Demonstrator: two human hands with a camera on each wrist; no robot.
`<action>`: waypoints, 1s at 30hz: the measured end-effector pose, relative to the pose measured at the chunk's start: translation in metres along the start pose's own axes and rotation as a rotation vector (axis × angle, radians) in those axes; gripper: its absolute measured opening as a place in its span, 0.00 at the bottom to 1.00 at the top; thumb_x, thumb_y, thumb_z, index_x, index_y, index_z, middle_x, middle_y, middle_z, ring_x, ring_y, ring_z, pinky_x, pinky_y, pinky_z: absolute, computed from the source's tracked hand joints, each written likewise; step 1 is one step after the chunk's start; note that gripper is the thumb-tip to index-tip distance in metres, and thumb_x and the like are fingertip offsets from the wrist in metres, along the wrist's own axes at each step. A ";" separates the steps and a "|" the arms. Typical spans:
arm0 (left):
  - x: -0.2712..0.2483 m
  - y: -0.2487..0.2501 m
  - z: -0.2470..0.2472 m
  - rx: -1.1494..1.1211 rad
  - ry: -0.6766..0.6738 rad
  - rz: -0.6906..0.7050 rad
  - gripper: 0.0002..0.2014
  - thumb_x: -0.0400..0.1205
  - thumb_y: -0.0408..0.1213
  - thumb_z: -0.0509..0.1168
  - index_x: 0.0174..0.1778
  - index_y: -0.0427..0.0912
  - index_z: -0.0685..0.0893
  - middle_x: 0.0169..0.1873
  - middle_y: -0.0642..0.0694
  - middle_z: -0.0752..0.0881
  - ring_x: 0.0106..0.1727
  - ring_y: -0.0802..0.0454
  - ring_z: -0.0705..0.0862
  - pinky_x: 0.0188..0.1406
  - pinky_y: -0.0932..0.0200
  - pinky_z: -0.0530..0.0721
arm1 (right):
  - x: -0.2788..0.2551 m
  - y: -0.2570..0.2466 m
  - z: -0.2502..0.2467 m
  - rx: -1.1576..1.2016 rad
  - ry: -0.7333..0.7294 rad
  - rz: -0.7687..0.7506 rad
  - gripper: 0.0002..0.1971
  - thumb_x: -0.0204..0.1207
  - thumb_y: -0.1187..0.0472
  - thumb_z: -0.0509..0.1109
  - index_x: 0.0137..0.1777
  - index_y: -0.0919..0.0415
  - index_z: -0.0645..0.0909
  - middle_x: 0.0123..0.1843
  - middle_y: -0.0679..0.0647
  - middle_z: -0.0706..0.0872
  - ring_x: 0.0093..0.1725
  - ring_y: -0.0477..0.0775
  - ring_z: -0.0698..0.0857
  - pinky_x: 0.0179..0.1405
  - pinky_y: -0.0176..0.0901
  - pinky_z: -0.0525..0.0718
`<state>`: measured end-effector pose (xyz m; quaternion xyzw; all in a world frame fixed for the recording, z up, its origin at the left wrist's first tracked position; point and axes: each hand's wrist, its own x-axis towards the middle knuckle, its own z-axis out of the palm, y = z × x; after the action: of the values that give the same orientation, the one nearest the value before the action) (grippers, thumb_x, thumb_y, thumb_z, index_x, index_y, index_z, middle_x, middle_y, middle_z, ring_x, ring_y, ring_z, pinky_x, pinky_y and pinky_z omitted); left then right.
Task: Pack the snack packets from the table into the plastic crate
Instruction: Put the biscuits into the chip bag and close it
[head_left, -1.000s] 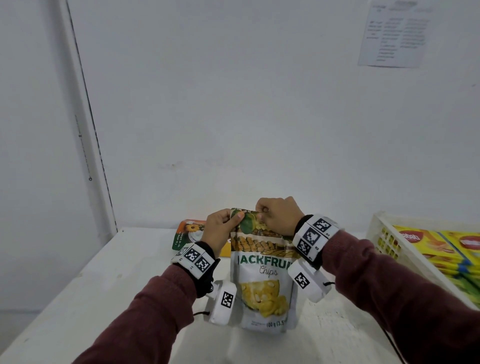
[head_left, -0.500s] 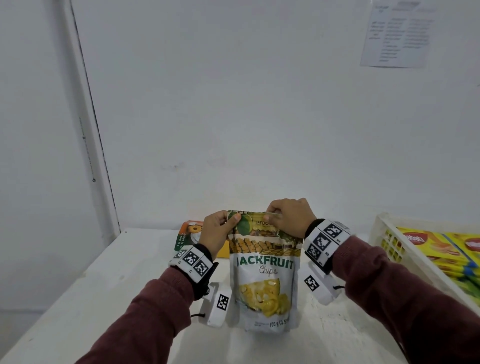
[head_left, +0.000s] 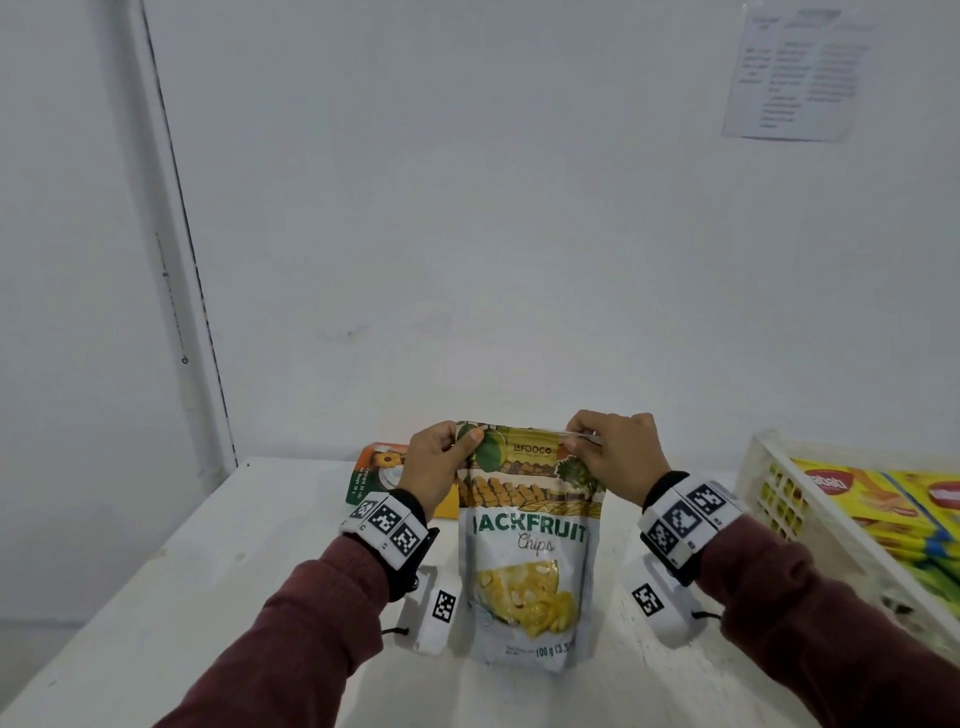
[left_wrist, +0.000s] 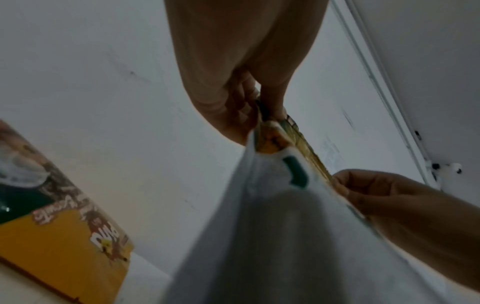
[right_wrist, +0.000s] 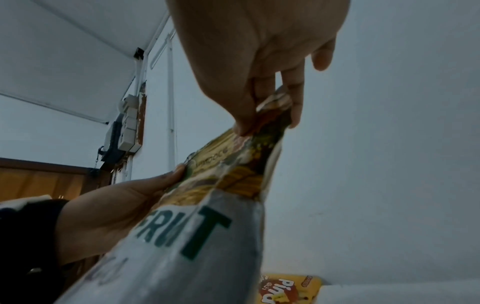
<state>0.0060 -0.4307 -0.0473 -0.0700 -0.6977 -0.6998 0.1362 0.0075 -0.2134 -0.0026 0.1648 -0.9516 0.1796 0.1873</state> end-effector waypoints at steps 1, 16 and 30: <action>0.000 0.000 0.001 0.004 -0.009 0.004 0.27 0.75 0.47 0.71 0.43 0.19 0.77 0.39 0.28 0.82 0.43 0.39 0.83 0.52 0.29 0.80 | -0.001 0.001 0.001 -0.001 0.012 0.004 0.08 0.81 0.50 0.61 0.50 0.50 0.80 0.46 0.45 0.88 0.47 0.50 0.82 0.66 0.46 0.60; 0.003 -0.003 0.000 0.062 0.040 0.007 0.16 0.80 0.37 0.66 0.41 0.22 0.79 0.41 0.22 0.84 0.44 0.36 0.84 0.52 0.35 0.82 | -0.002 0.026 0.000 0.305 0.000 0.049 0.05 0.76 0.56 0.70 0.40 0.54 0.81 0.32 0.43 0.80 0.38 0.50 0.77 0.50 0.51 0.78; -0.025 0.002 0.012 0.181 -0.347 -0.290 0.24 0.65 0.51 0.77 0.51 0.44 0.79 0.50 0.45 0.86 0.54 0.48 0.84 0.55 0.50 0.82 | -0.008 0.027 0.011 0.891 0.039 0.293 0.07 0.74 0.65 0.71 0.35 0.60 0.81 0.31 0.52 0.84 0.28 0.39 0.82 0.29 0.30 0.78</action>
<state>0.0295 -0.4166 -0.0524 -0.0757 -0.7732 -0.6243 -0.0818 0.0013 -0.1922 -0.0227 0.0898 -0.7912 0.5984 0.0888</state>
